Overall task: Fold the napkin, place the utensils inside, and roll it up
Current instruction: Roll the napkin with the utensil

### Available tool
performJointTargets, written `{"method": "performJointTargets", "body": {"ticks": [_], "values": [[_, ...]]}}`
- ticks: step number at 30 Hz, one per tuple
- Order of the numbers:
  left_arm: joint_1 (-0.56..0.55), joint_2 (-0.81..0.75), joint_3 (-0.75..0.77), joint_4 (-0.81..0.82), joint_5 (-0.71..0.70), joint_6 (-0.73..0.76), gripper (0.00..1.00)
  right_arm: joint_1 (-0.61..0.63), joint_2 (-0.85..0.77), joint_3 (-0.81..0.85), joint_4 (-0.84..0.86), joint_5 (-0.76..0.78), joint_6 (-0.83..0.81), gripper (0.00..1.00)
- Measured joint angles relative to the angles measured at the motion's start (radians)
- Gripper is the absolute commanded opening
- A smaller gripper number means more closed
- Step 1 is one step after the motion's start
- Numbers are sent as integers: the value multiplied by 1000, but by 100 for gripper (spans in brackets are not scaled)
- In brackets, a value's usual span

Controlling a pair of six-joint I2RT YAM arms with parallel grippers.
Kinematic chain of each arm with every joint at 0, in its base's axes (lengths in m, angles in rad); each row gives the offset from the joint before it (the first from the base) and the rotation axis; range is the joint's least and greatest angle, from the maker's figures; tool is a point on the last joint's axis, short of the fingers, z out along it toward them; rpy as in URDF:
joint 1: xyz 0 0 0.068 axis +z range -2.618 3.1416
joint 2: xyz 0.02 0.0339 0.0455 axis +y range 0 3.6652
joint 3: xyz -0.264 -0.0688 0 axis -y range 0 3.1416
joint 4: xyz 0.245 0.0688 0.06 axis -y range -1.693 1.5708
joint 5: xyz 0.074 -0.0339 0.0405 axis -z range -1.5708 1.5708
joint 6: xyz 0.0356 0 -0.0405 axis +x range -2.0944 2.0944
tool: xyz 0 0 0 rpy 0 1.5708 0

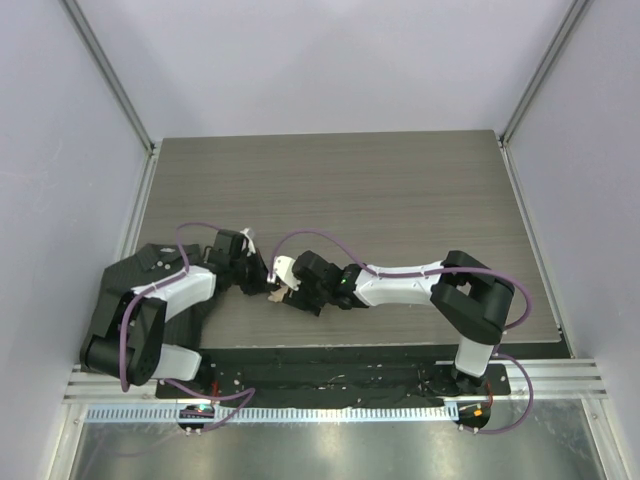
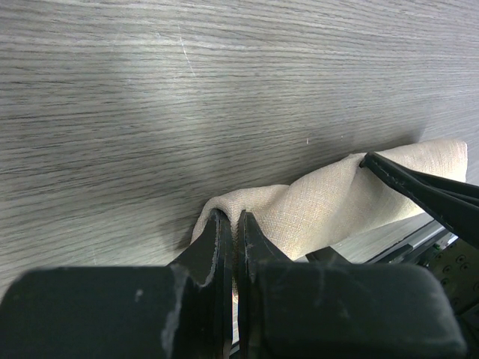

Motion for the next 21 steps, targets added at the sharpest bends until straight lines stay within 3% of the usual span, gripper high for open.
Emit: {"method": "performJointTargets", "body": {"ticks": [8,9,11,12,15,21], "values": [[0,5,6,-2,6,19,3,-16,17,11,0,-25,-3,70],[0,6,7,-4,7,22,15,-24,21,20,-9,-43,-3,69],[0,6,8,-5,6,26,30,-42,35,45,-38,-84,2,63],[0,5,9,-7,4,28,50,-52,45,60,-56,-113,6,61],[1,-19,13,-13,-9,34,74,-82,66,93,-103,-196,27,50],[1,-155,13,-77,-117,46,80,-142,73,102,-114,-325,96,41]]}}
